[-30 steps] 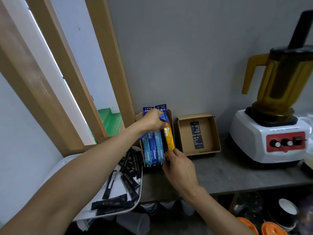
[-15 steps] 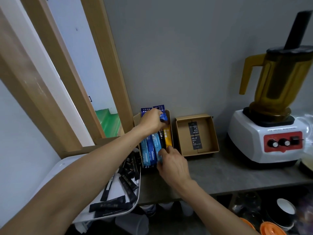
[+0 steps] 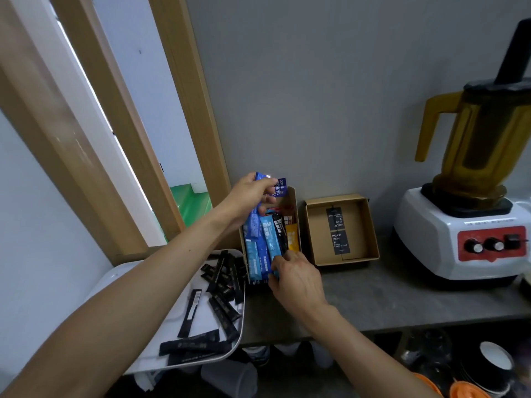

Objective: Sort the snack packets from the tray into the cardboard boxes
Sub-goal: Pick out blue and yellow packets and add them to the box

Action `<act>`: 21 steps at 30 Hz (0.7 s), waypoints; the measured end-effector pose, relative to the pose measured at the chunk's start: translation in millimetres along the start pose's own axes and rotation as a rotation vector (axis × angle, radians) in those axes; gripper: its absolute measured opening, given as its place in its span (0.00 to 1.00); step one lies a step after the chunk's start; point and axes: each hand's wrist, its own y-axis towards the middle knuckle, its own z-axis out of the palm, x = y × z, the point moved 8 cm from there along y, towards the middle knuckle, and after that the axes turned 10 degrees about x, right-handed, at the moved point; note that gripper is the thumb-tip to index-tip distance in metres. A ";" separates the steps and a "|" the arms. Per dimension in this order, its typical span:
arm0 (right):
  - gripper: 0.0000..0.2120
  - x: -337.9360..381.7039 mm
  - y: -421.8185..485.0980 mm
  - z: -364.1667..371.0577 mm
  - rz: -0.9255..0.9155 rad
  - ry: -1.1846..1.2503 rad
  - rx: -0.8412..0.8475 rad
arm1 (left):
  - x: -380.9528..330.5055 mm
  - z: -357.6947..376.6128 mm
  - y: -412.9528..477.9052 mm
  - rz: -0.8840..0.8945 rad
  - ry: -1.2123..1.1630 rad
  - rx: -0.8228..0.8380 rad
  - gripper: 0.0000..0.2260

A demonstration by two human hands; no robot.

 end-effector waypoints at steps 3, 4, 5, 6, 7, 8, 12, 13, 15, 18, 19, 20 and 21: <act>0.16 -2.0 -0.5 -0.9 0.016 0.023 -0.014 | 3.7 -6.4 -9.8 0.008 -0.118 -0.014 0.04; 0.15 -2.8 -2.0 -0.5 0.016 0.028 -0.021 | 4.8 -9.2 -13.4 0.017 -0.132 -0.032 0.04; 0.15 -3.6 -3.6 0.3 0.010 0.032 -0.027 | 6.5 -11.9 -16.0 0.027 -0.137 -0.045 0.05; 0.16 -4.1 -5.1 0.8 0.002 0.035 -0.034 | 7.9 -14.0 -19.0 0.033 -0.142 -0.053 0.05; 0.16 -4.3 -6.1 1.8 -0.007 0.040 -0.037 | 10.6 -15.7 -20.7 0.034 -0.151 -0.055 0.05; 0.17 -4.4 -6.6 2.7 -0.015 0.040 -0.040 | 12.8 -17.2 -22.6 0.033 -0.155 -0.053 0.05; 0.16 -4.6 -5.5 4.0 -0.019 0.021 -0.062 | 20.3 -18.0 -28.0 0.013 -0.162 -0.032 0.05; 0.16 -3.9 -5.5 4.0 -0.027 0.014 -0.072 | 22.4 -17.9 -28.8 0.007 -0.174 -0.030 0.05; 0.14 -2.0 -6.3 4.1 -0.059 0.001 -0.089 | 25.6 -17.8 -30.6 -0.003 -0.192 -0.040 0.06; 0.11 -1.6 -6.8 3.4 -0.120 0.022 -0.095 | 29.9 -16.5 -32.0 -0.014 -0.231 -0.062 0.06; 0.11 -2.4 -6.5 3.0 -0.134 0.037 -0.092 | 31.7 -16.0 -31.8 -0.020 -0.227 -0.068 0.06; 0.11 -3.6 -6.1 2.3 -0.142 0.052 -0.085 | 33.4 -15.5 -31.9 -0.026 -0.214 -0.071 0.06; 0.11 -4.9 -6.0 1.8 -0.146 0.068 -0.072 | 35.4 -14.8 -31.6 -0.033 -0.201 -0.072 0.06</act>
